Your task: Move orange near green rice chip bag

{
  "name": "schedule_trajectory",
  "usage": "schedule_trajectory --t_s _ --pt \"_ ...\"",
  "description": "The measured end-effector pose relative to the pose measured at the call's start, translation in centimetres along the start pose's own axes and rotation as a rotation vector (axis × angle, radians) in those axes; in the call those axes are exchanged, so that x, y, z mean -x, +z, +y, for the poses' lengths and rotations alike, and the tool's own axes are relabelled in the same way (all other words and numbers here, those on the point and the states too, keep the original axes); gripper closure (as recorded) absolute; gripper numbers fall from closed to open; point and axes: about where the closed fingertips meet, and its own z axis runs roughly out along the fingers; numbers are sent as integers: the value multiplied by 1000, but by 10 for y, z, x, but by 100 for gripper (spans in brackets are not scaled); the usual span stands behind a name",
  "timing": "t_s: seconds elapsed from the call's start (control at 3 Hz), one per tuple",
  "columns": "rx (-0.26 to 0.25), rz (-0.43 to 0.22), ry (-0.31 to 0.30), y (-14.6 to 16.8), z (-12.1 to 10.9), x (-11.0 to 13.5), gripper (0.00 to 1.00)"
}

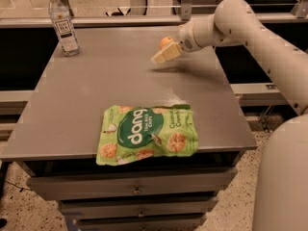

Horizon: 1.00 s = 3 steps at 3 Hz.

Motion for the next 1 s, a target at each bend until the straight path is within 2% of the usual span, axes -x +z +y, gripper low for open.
schedule_trajectory --t_s 0.33,1.0 --pt "-17 -10 24 8 -10 -3 18" --pt "-18 -29 59 4 -14 -5 64"
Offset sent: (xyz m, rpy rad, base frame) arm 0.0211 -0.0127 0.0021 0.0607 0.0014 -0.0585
